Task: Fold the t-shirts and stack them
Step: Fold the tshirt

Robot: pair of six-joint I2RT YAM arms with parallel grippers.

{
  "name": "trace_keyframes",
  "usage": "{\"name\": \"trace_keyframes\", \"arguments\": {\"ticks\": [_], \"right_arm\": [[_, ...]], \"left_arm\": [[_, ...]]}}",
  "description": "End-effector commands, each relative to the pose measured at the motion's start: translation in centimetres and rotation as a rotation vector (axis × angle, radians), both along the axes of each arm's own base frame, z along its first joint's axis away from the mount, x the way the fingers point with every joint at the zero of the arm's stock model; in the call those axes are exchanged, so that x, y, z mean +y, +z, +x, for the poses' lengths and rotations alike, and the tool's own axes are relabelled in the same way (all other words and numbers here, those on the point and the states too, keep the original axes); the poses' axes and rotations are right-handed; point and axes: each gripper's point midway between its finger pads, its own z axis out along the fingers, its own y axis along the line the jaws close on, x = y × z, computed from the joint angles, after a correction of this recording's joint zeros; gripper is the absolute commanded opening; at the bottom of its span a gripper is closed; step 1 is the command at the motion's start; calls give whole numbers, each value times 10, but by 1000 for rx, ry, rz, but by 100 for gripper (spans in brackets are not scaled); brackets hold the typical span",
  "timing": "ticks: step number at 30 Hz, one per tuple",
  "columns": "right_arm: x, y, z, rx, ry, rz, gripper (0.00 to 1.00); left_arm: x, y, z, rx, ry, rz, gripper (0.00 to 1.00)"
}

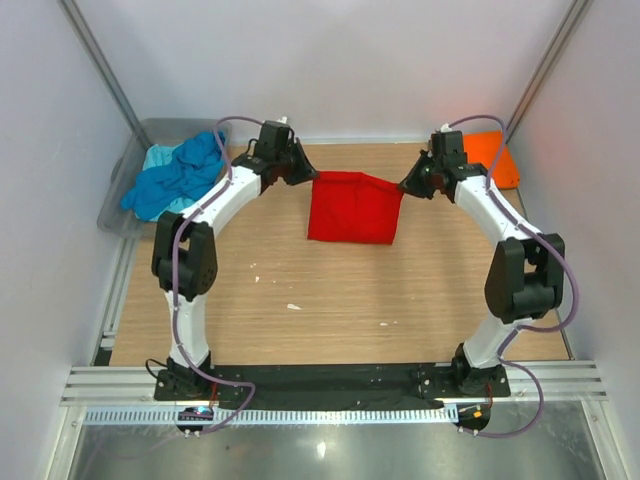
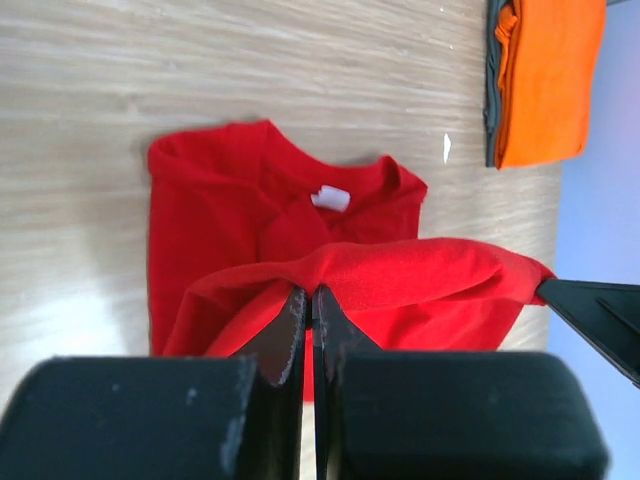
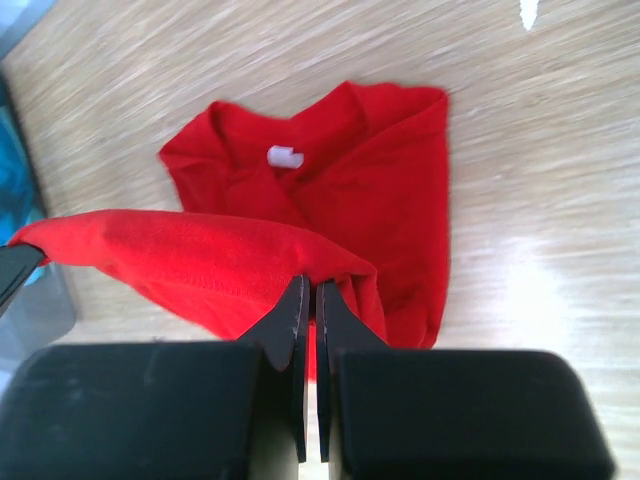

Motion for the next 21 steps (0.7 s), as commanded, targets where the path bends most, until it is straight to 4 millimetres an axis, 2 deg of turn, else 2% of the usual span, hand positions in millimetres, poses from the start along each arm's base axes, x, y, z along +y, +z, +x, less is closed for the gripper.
{"name": "trace_keyframes", "arguments": {"ticks": [1, 2, 3, 4, 5, 7, 8, 9, 10, 11, 12, 13, 14, 15, 16, 17, 19, 20, 21], "right_arm": [[-6, 9, 31, -72, 3, 6, 1], [-6, 6, 35, -71, 6, 11, 1], [-7, 9, 43, -86, 0, 18, 1], [-7, 3, 48, -79, -1, 18, 1], [-10, -7, 53, -60, -11, 18, 2], [-12, -11, 64, -60, -19, 19, 2], [-14, -26, 69, -35, -26, 19, 2], [-12, -23, 76, -55, -12, 34, 2], [-12, -27, 81, -57, -5, 35, 2], [-15, -31, 87, -56, -9, 33, 3], [-16, -38, 96, -51, -7, 38, 4], [-16, -41, 101, -55, -1, 46, 6], [-21, -35, 112, -86, 2, 55, 14], [-21, -46, 116, -76, 16, 68, 20], [-18, -46, 118, -84, 48, 88, 32], [-22, -46, 119, -85, 52, 89, 37], [-24, -40, 116, -80, 78, 93, 46], [-24, -44, 108, -70, 103, 79, 53], [-38, -43, 104, -71, 89, 76, 55]], "left_arm": [[-15, 26, 32, -131, -51, -97, 0], [-16, 11, 40, -116, -53, -97, 0], [-19, 17, 49, -153, -60, -116, 0], [-23, 14, 53, -160, -80, -135, 0], [-25, -2, 61, -146, -80, -140, 0], [-30, -1, 75, -179, -88, -174, 1], [-31, -4, 80, -183, -86, -187, 3], [-33, -25, 87, -154, -73, -200, 4], [-33, -27, 95, -164, -65, -216, 4], [-34, -20, 105, -185, -65, -238, 6], [-35, -40, 113, -156, -58, -254, 9], [-38, -47, 117, -149, -68, -267, 12], [-38, -29, 126, -184, -84, -290, 14], [-36, -45, 131, -154, -73, -288, 15], [-28, -41, 138, -163, -57, -292, 16], [-23, -43, 140, -159, -46, -293, 22], [-9, -37, 146, -185, -26, -276, 37], [-6, -36, 147, -195, -34, -264, 44], [-4, -38, 144, -195, -54, -254, 45]]}}
